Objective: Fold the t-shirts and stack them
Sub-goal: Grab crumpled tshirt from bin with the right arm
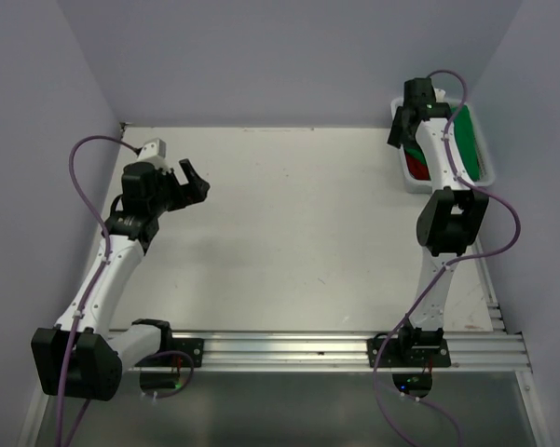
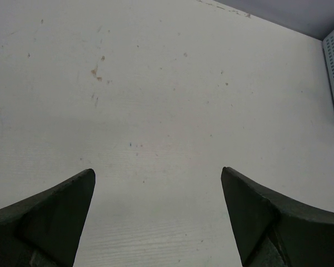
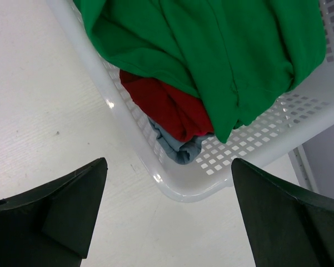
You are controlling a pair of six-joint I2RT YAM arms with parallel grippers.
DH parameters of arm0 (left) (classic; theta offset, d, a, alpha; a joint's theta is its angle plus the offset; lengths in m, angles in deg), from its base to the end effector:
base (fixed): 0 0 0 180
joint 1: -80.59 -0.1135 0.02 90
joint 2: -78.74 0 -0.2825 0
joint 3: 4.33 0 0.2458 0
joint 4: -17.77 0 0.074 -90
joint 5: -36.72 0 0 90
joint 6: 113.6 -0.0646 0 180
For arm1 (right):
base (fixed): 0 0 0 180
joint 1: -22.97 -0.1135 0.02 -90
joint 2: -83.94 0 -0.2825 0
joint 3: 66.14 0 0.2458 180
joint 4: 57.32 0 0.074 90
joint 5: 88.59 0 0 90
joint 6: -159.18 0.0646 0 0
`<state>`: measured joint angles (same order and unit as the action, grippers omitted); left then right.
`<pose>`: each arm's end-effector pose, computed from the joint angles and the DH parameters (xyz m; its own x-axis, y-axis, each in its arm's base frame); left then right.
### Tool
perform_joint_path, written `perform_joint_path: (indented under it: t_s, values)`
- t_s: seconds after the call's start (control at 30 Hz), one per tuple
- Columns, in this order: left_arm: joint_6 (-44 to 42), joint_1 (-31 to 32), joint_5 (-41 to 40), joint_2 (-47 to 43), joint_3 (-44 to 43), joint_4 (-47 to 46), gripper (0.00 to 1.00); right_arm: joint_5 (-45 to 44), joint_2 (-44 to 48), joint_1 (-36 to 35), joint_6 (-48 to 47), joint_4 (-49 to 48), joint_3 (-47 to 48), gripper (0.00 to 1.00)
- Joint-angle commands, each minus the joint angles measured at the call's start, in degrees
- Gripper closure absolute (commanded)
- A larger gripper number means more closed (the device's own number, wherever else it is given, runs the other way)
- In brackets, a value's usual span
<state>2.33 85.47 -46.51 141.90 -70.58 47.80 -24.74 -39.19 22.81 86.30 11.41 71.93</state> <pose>0.2595 -0.0298 0.3162 -0.4887 -0.3941 -0.7784 -0.0273 0.8986 -0.4379 0.4899 -0.0271 0.3069 -0.6952 0.2623 -0.6693 0.4839 0.8592 -0.1659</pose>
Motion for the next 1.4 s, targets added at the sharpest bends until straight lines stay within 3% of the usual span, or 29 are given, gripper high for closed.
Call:
perform_joint_path:
  t_s: [0.0,0.3,0.87,1.13,1.37]
  values:
    - [0.08,-0.14,2.72,-0.32,0.53,-3.68,0.00,-2.50,3.08,-0.01,-1.74,-3.19,1.39,0.01]
    - [-0.18,-0.14,2.73,-1.98,0.00,-1.66,0.00,-10.33,-6.05,2.01,1.59,-2.15,12.72,0.01]
    - [-0.80,-0.14,0.88,-5.23,1.93,0.10,0.00,11.91,-14.85,10.71,4.14,-8.99,16.42,0.01]
    - [-1.59,-0.14,-0.35,-5.94,2.28,0.97,0.00,15.51,-17.41,12.64,4.85,-10.05,16.51,0.01]
    - [-1.32,-0.14,-0.18,-6.29,3.07,0.89,0.00,13.33,-18.20,12.82,5.11,-8.91,16.95,0.04]
